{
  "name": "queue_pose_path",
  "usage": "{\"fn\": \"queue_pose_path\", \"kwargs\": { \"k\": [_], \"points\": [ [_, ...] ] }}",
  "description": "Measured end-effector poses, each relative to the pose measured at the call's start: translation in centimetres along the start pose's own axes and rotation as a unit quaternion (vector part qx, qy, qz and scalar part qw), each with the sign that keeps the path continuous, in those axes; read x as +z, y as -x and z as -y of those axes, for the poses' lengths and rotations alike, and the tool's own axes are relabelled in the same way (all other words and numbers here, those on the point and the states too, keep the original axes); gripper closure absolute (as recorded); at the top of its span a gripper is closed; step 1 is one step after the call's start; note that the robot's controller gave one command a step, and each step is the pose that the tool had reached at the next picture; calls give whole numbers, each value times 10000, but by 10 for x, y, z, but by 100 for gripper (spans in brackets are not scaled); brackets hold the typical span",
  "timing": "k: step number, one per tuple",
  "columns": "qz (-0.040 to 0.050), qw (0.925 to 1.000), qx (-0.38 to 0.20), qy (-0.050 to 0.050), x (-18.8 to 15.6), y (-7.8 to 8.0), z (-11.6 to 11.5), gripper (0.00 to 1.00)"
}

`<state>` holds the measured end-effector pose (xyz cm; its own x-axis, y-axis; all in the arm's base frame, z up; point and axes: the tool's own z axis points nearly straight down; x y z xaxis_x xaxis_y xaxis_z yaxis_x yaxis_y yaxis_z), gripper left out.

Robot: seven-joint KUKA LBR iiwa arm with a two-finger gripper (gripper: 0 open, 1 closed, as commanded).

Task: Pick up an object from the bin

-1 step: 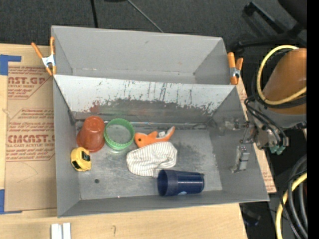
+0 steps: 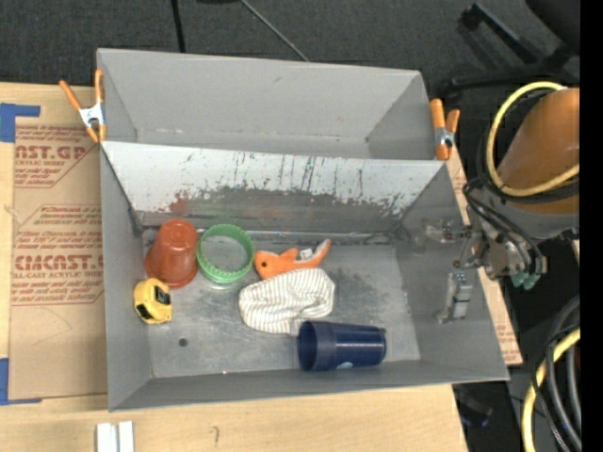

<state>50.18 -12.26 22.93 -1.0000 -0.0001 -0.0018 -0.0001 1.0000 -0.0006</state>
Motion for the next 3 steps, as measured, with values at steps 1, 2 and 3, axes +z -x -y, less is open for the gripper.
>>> {"fn": "queue_pose_path", "kwargs": {
  "k": [1,2,3],
  "points": [
    [28,9995,-301,-7,50,1,-28,0],
    [14,10000,-26,5,110,13,-54,0],
    [166,9881,-1525,-71,140,16,-67,100]
  ]
}}
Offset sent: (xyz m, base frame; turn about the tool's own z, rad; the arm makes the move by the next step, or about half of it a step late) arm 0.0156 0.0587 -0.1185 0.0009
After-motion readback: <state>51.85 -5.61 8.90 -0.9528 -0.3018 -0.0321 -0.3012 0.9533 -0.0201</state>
